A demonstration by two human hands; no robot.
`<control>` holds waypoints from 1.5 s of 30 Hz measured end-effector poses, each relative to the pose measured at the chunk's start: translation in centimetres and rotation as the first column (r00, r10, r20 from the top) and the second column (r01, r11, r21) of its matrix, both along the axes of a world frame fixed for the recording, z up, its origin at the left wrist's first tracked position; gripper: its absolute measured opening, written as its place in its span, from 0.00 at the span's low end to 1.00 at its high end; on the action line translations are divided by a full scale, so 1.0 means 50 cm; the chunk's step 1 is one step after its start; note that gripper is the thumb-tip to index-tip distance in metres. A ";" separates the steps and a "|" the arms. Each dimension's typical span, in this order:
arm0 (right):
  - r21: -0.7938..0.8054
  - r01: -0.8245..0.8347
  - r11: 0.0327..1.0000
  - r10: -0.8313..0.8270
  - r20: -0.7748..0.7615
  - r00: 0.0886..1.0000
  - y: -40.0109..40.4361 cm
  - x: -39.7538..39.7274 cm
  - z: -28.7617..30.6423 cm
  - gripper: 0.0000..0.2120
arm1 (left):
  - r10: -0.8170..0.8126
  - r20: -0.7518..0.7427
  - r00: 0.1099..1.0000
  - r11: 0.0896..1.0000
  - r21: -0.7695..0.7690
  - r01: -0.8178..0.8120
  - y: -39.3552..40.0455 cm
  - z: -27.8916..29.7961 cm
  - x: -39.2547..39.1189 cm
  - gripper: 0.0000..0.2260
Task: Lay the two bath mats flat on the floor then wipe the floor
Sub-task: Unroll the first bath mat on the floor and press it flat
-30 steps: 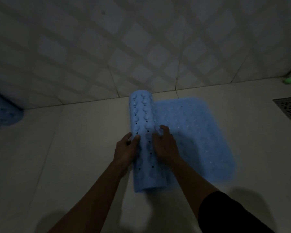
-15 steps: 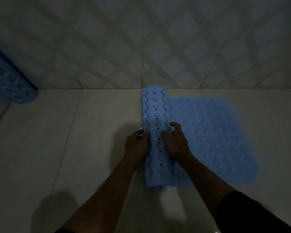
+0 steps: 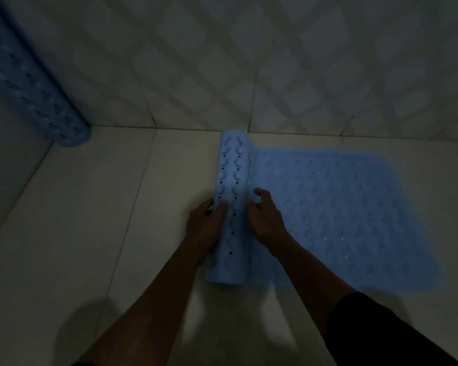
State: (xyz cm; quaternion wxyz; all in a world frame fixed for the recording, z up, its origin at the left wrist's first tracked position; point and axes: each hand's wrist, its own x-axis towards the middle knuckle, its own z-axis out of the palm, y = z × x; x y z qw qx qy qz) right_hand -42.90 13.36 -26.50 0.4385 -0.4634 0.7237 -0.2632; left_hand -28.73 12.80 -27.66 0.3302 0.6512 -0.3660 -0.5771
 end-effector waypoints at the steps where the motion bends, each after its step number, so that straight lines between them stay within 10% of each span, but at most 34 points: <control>1: 0.013 -0.019 1.000 0.019 -0.009 1.000 -0.004 0.010 -0.003 0.22 | 0.009 0.017 1.000 1.000 -0.008 -0.009 0.003 0.002 0.015 0.17; 18: 0.002 -0.224 0.975 0.224 0.014 0.974 -0.058 0.134 -0.023 0.14 | -0.102 0.523 0.846 0.954 -0.190 0.232 0.030 -0.042 0.122 0.30; 26: -0.066 -0.478 0.876 0.461 -0.175 0.870 -0.079 0.184 -0.051 0.26 | 0.151 0.660 0.736 0.872 -0.440 0.216 0.041 -0.080 0.150 0.18; 38: -0.051 -0.518 0.854 0.494 -0.235 0.837 -0.090 0.177 -0.059 0.26 | 0.009 0.782 0.623 0.932 -0.233 0.279 0.042 -0.045 0.193 0.13; 45: -0.021 -0.589 0.808 0.560 -0.282 0.779 -0.097 0.178 -0.078 0.24 | -0.142 0.871 0.471 0.951 -0.012 0.309 0.007 -0.039 0.213 0.30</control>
